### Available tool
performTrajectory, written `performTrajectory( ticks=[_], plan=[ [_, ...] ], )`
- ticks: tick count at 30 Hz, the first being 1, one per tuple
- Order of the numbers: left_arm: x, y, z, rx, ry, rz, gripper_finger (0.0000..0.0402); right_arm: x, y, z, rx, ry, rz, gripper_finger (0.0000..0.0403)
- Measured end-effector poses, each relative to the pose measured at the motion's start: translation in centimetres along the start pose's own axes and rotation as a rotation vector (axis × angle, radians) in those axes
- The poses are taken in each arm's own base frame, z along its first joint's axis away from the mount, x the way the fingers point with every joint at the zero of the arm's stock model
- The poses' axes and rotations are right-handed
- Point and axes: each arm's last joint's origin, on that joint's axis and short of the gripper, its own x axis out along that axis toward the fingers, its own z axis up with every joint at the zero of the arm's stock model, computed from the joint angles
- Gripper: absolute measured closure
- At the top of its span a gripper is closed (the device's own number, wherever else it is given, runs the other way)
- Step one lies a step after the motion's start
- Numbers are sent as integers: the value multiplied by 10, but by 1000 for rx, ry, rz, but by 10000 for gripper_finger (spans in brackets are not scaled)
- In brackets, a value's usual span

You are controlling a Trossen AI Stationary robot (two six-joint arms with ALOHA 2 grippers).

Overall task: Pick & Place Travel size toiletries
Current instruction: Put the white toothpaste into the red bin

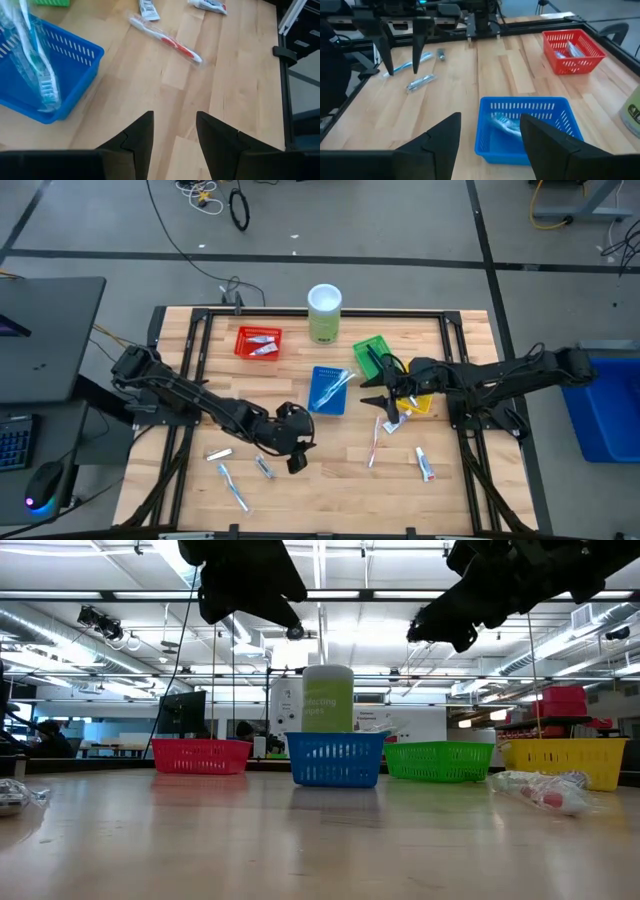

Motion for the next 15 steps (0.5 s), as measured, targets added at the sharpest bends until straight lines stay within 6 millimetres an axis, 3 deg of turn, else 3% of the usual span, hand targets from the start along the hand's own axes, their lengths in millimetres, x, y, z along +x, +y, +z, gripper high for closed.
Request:
performTrajectory(
  ticks=[15],
  plan=[
    [0,-1,0,-18,4,-7,246,0,4,-2,23,37,144,140]
  ],
)
